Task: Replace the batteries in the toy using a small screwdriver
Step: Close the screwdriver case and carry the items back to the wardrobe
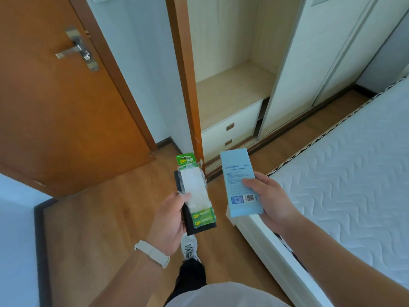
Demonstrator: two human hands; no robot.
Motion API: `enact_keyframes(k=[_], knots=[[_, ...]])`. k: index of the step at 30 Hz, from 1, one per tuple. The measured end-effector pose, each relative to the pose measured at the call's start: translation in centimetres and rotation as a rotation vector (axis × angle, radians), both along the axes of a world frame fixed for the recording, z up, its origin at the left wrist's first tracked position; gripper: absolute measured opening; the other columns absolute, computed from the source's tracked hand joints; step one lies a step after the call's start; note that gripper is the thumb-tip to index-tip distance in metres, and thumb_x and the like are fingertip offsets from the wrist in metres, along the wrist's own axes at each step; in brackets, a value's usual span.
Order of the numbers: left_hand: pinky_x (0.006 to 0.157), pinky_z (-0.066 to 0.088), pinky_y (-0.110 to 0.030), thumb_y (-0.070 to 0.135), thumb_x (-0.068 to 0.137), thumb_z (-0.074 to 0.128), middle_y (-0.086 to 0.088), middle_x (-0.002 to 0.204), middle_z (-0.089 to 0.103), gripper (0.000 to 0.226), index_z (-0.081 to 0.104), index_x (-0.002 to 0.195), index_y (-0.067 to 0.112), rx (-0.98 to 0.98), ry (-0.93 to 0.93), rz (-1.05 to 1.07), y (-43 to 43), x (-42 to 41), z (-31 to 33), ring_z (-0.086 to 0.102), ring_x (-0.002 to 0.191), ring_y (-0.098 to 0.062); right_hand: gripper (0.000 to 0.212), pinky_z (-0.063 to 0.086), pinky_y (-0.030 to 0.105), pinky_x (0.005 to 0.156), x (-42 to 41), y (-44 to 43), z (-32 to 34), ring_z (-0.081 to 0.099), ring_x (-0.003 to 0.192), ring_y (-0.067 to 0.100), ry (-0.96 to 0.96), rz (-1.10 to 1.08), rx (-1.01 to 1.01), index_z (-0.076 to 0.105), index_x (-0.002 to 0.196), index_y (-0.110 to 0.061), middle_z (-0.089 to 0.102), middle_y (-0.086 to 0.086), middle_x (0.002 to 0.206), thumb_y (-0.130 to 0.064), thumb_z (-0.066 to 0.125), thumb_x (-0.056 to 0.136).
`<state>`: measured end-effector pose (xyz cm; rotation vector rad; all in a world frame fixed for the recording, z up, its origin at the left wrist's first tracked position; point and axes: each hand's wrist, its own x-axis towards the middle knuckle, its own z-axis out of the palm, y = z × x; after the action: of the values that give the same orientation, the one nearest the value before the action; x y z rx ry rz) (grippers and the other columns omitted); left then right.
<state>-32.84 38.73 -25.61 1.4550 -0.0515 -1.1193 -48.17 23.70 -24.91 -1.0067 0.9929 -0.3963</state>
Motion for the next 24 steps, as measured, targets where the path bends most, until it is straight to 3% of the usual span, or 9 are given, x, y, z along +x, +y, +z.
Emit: enact_keyframes(k=[5, 10, 14, 17, 24], knots=[[0.103, 0.05, -0.056, 0.013, 0.102, 0.05, -0.008, 0.11, 0.076, 0.024, 0.061, 0.123, 0.01, -0.032, 0.031, -0.078, -5.6, 8.2, -0.5, 0.072, 0.106, -0.028, 0.024, 0.056, 0.047, 0.09, 7.1, -4.4, -0.1, 0.069, 0.1, 0.034, 0.018, -0.076, 0.005, 0.07, 0.115, -0.025, 0.071, 0.01, 0.112, -0.018, 0.064, 0.093], [0.097, 0.054, -0.051, 0.013, 0.102, 0.051, -0.008, 0.11, 0.076, 0.022, 0.06, 0.121, 0.007, -0.059, 0.023, -0.212, -10.3, 16.4, 0.7, 0.073, 0.104, -0.026, 0.024, 0.059, 0.043, 0.084, 14.4, -8.2, 1.3, 0.072, 0.096, 0.033, 0.005, -0.103, -0.034, 0.069, 0.118, -0.023, 0.073, 0.011, 0.109, -0.02, 0.063, 0.094], [0.101, 0.052, -0.053, 0.015, 0.102, 0.051, -0.009, 0.115, 0.075, 0.024, 0.061, 0.123, 0.009, -0.079, -0.03, -0.337, -14.2, 22.2, 1.1, 0.071, 0.109, -0.027, 0.022, 0.059, 0.044, 0.086, 18.8, -10.5, 1.8, 0.073, 0.094, 0.032, -0.015, -0.165, -0.032, 0.068, 0.115, -0.02, 0.074, 0.01, 0.107, -0.018, 0.064, 0.094], [0.103, 0.051, -0.056, 0.017, 0.102, 0.053, -0.008, 0.116, 0.075, 0.024, 0.062, 0.123, 0.012, -0.068, -0.034, -0.4, -16.3, 24.4, 1.3, 0.07, 0.111, -0.028, 0.022, 0.058, 0.045, 0.086, 20.4, -11.9, 2.2, 0.073, 0.095, 0.033, -0.022, -0.182, -0.025, 0.068, 0.116, -0.019, 0.074, 0.011, 0.108, -0.017, 0.062, 0.095], [0.098, 0.055, -0.052, 0.018, 0.102, 0.052, -0.006, 0.111, 0.076, 0.022, 0.064, 0.12, 0.016, -0.053, -0.034, -0.47, -21.4, 26.1, 0.9, 0.071, 0.107, -0.026, 0.023, 0.055, 0.034, 0.07, 21.8, -16.0, 2.4, 0.073, 0.088, 0.027, -0.03, -0.235, -0.044, 0.069, 0.117, -0.019, 0.076, 0.009, 0.104, -0.015, 0.058, 0.097]])
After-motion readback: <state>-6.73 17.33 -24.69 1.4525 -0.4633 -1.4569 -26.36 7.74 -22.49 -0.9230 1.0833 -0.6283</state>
